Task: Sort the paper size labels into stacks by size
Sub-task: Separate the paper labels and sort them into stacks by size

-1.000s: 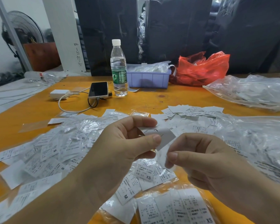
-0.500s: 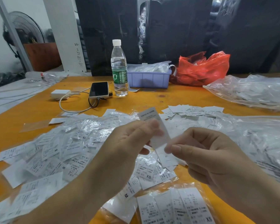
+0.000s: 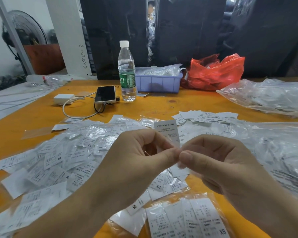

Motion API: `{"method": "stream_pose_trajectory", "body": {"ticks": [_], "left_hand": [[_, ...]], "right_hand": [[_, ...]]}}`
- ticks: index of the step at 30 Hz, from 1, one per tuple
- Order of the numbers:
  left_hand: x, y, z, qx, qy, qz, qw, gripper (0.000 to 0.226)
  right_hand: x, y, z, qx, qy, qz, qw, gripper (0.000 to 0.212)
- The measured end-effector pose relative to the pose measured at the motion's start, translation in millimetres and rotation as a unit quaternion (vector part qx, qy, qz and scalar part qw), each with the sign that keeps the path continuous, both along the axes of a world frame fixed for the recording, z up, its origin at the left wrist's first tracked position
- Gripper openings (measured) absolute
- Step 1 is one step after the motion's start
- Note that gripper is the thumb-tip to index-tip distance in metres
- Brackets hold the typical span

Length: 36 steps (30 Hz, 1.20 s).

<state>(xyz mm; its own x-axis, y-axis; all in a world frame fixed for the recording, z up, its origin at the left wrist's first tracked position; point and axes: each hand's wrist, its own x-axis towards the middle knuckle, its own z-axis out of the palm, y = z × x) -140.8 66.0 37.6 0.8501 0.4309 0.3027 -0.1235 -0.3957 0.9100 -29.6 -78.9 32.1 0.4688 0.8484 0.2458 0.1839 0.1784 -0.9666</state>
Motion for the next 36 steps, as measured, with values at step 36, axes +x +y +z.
{"method": "stream_pose_trajectory", "body": {"ticks": [36], "left_hand": [[1.5, 9.1, -3.2, -0.05, -0.033, 0.012, 0.998, 0.039]], "right_hand": [[-2.2, 0.9, 4.4, -0.035, 0.062, -0.045, 0.996, 0.017]]}}
